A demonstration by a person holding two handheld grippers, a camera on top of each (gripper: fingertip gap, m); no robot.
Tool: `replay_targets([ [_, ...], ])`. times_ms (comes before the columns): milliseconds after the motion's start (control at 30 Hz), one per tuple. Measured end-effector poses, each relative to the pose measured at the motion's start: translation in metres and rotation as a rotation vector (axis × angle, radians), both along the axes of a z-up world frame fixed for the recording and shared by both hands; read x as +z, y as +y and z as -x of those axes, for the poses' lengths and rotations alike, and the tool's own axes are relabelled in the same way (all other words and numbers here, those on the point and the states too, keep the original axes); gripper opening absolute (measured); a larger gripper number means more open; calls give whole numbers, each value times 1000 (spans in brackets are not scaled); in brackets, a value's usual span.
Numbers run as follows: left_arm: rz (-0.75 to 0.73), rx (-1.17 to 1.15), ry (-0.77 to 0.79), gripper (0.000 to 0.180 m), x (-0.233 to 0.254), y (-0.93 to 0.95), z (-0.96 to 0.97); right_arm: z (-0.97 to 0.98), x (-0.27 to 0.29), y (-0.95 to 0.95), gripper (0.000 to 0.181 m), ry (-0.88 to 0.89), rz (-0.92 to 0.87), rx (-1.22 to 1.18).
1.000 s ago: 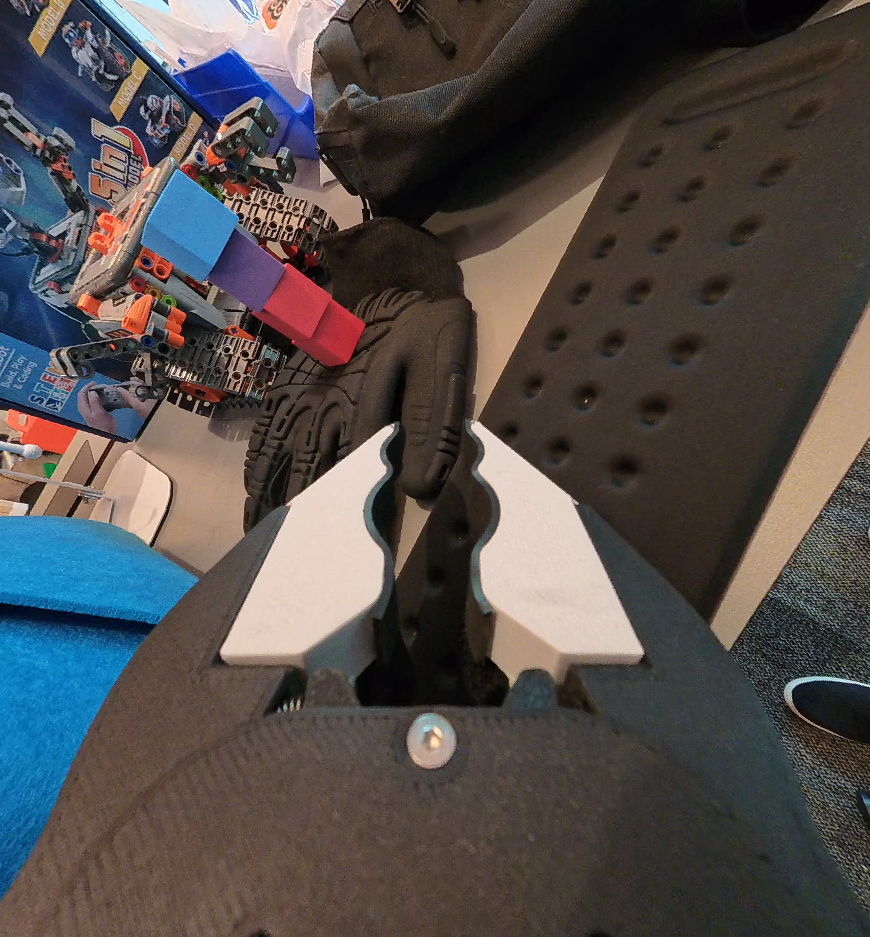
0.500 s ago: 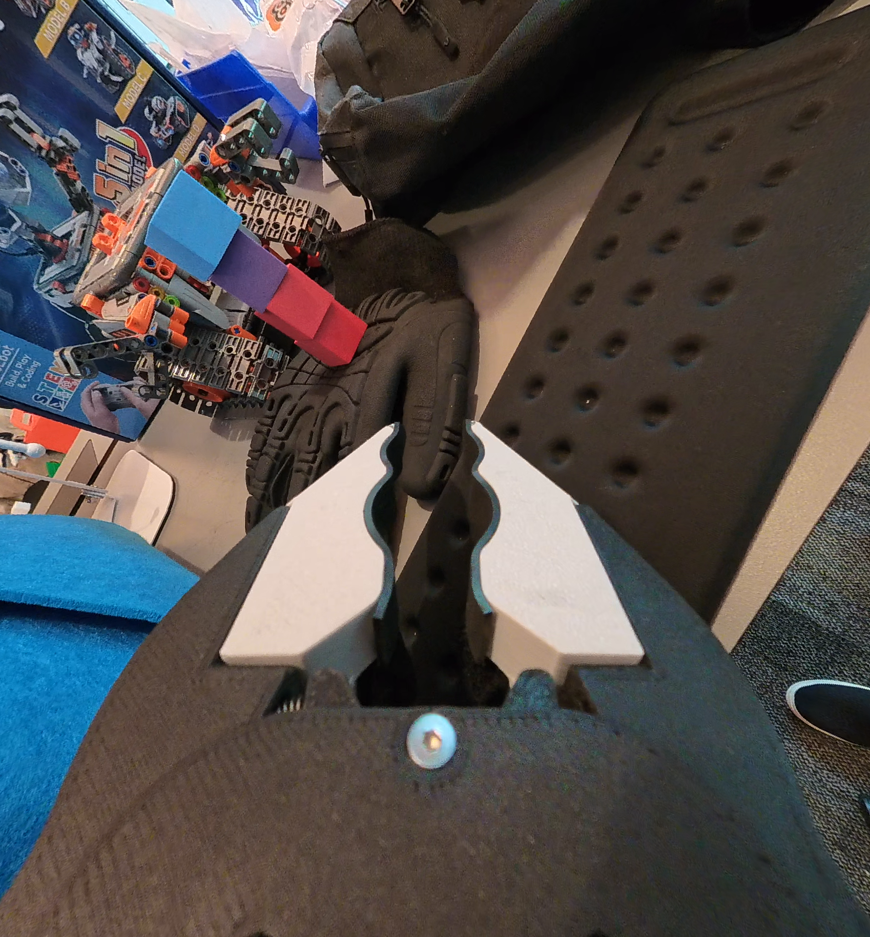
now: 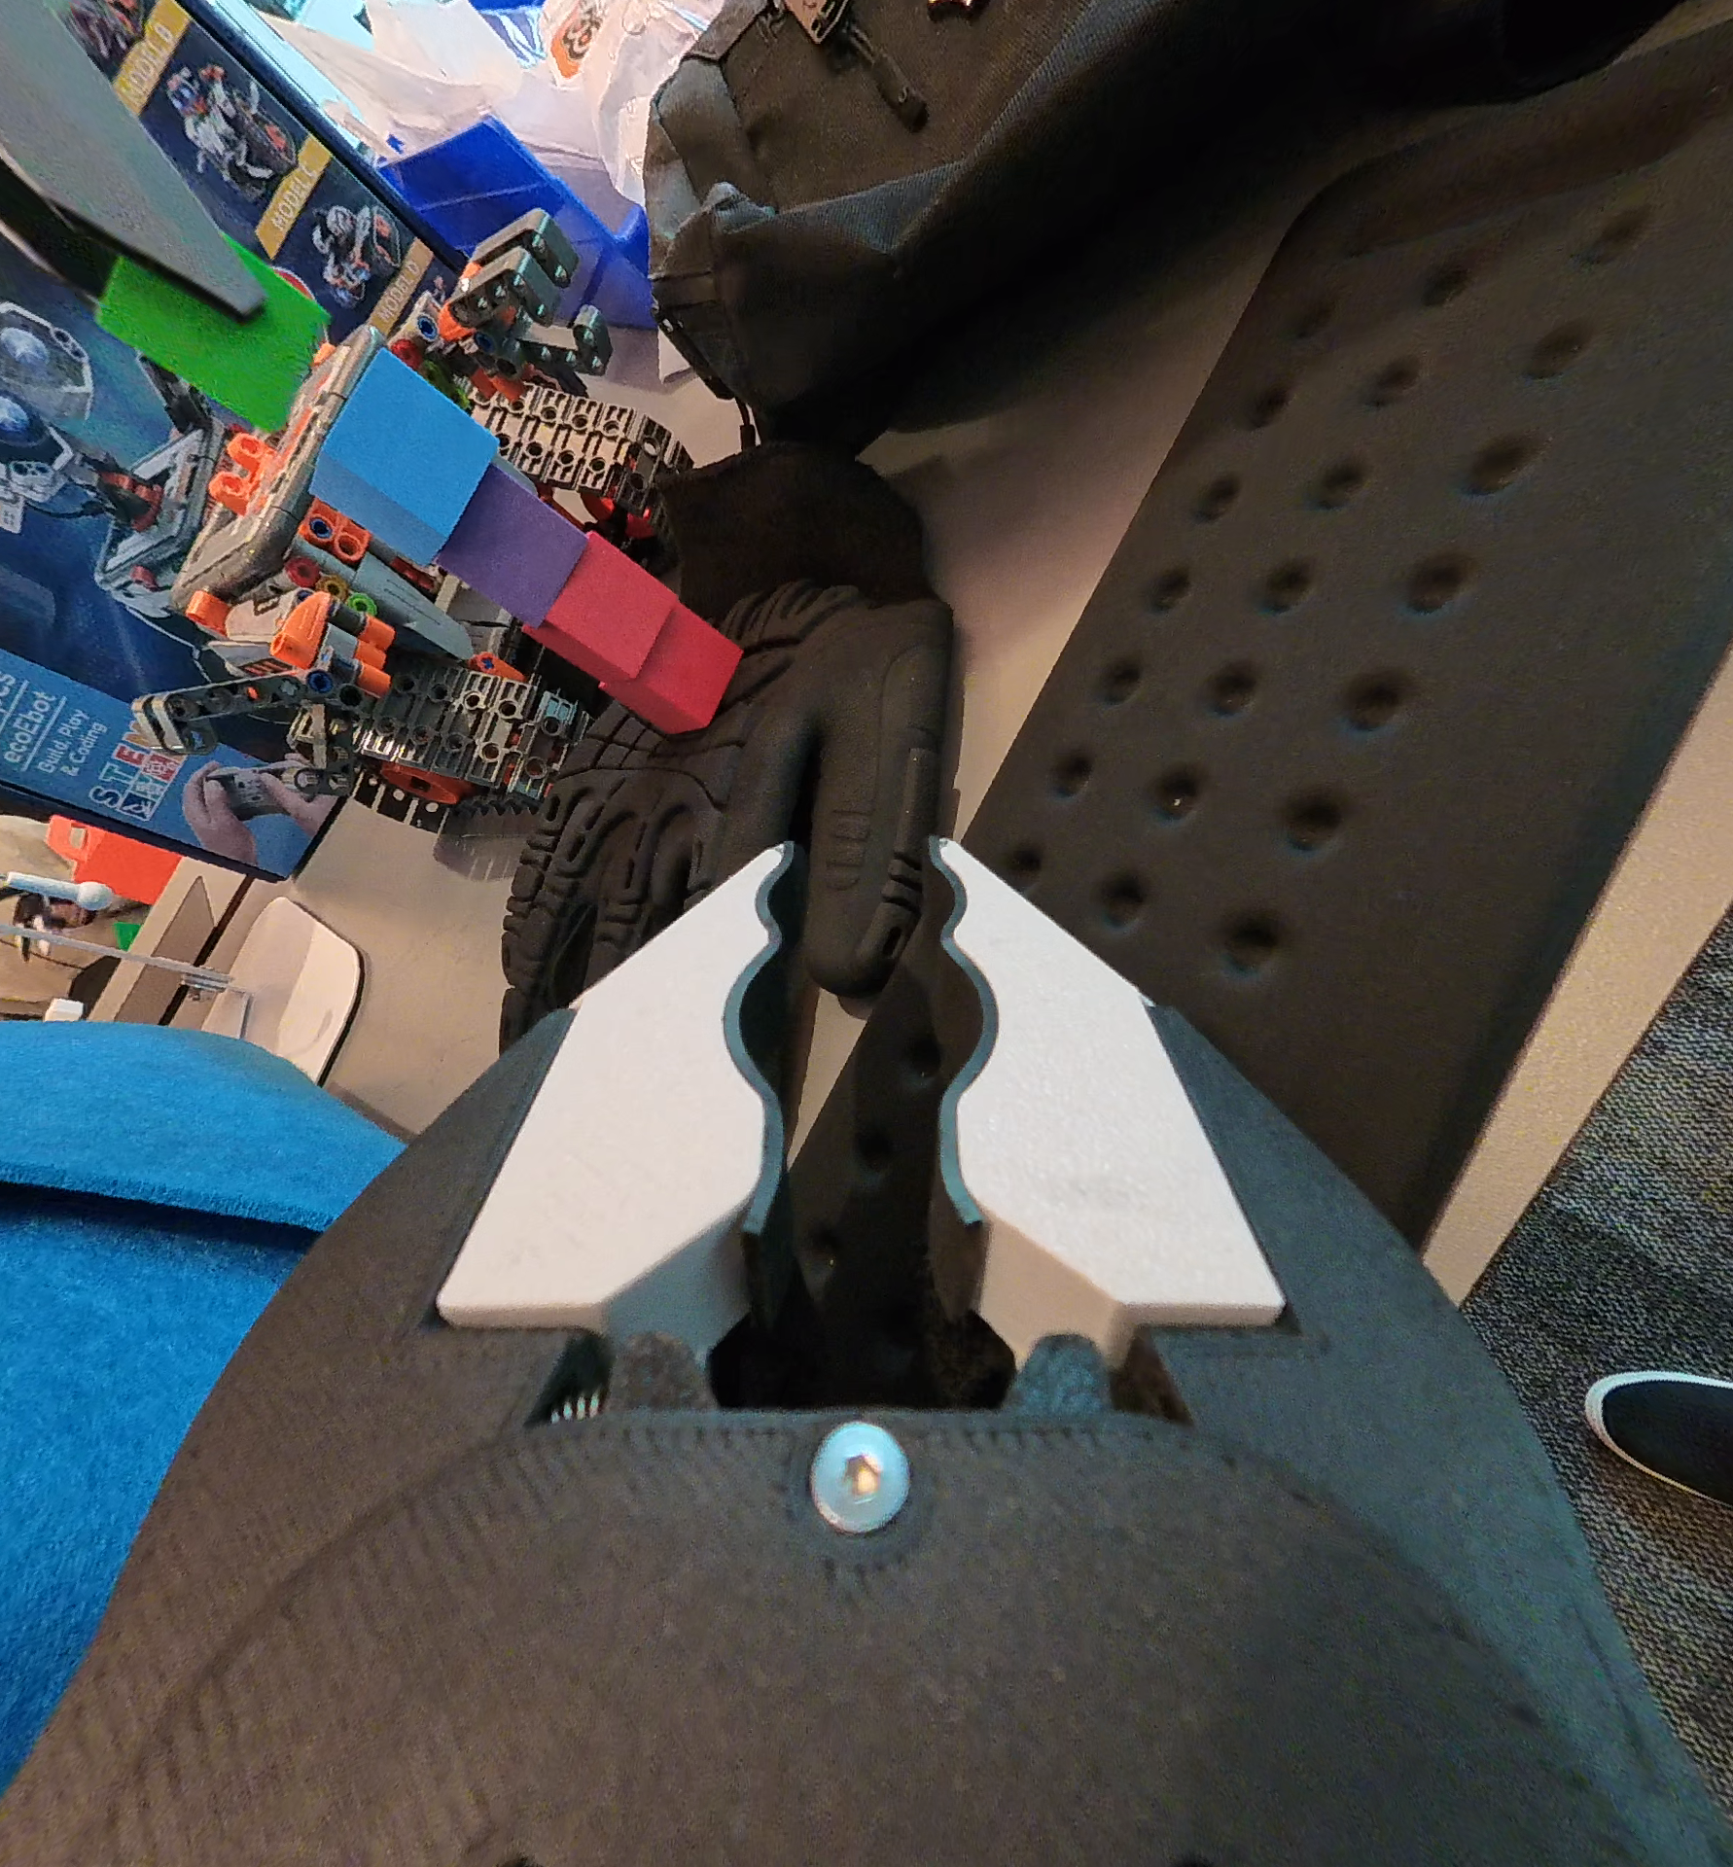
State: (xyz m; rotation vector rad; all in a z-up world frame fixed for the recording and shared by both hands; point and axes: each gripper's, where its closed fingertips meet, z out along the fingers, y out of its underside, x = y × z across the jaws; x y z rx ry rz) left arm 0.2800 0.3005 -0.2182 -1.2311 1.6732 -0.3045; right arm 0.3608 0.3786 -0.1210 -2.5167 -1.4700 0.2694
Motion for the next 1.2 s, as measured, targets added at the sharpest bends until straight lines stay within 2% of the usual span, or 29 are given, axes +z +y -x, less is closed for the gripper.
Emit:
replay_targets([
  [200, 4, -4, 0, 22, 0, 0, 0, 0, -9, 0, 30, 24, 63, 0],
  [600, 9, -5, 5, 22, -1, -1, 0, 0, -8, 1, 30, 65, 54, -6],
  [767, 8, -3, 8, 22, -1, 0, 0, -1, -10, 1, 39, 69, 48, -11],
  [1000, 1, -6, 8, 21, -1, -1, 0, -8, 19, 5, 41, 119, -25, -37],
  [1200, -6, -20, 1, 21, 0, -3, 0, -3, 84, 12, 41, 139, -195, -29],
])
